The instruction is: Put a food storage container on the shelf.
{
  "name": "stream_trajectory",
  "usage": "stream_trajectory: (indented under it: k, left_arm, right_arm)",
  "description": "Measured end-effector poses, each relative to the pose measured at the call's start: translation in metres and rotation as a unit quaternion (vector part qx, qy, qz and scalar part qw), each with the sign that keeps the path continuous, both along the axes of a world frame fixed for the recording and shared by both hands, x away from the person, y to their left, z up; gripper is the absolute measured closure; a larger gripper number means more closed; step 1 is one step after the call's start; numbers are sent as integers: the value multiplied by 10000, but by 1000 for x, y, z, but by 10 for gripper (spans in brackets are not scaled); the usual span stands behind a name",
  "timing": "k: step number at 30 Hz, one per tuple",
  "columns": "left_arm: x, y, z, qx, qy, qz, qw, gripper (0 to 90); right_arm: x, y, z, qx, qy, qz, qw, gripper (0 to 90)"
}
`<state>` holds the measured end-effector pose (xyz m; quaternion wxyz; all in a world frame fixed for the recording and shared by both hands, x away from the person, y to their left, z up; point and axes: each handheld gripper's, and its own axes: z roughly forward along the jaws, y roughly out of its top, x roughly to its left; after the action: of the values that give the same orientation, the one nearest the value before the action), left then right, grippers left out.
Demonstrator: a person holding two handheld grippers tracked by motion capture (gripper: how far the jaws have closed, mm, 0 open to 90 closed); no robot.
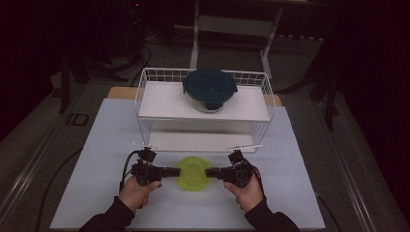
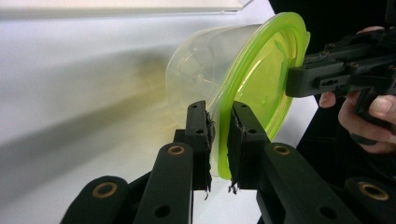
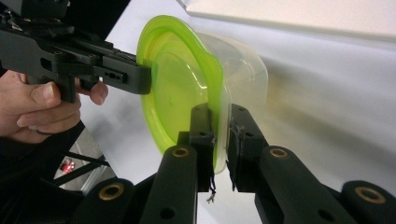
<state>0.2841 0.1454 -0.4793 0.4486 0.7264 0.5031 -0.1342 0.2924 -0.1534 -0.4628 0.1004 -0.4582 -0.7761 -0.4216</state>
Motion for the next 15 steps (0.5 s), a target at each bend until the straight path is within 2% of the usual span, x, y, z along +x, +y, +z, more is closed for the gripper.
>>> stream_trajectory:
  k: [6, 7, 9, 11, 15]
  left_arm:
    - [-3, -1, 22, -13, -264, 6, 9996, 789]
    - [-3, -1, 22, -13, -264, 6, 9996, 790]
    - [-4, -3, 32, -12, -389, 17, 9992, 789]
    - [-5, -3, 35, -14, -412, 10, 9991, 790]
    - [-6, -5, 52, -56, -571, -15, 9984, 789]
  right_arm:
    - [-4, -2, 19, 64, -269, 10, 9996, 814]
    - [-4, -2, 19, 64, -269, 10, 9996, 814]
    - [-6, -4, 28, 97, -400, 12, 9992, 814]
    - [-6, -5, 31, 126, -432, -6, 9990, 814]
    - [-9, -9, 46, 204, -584, -16, 9981, 815]
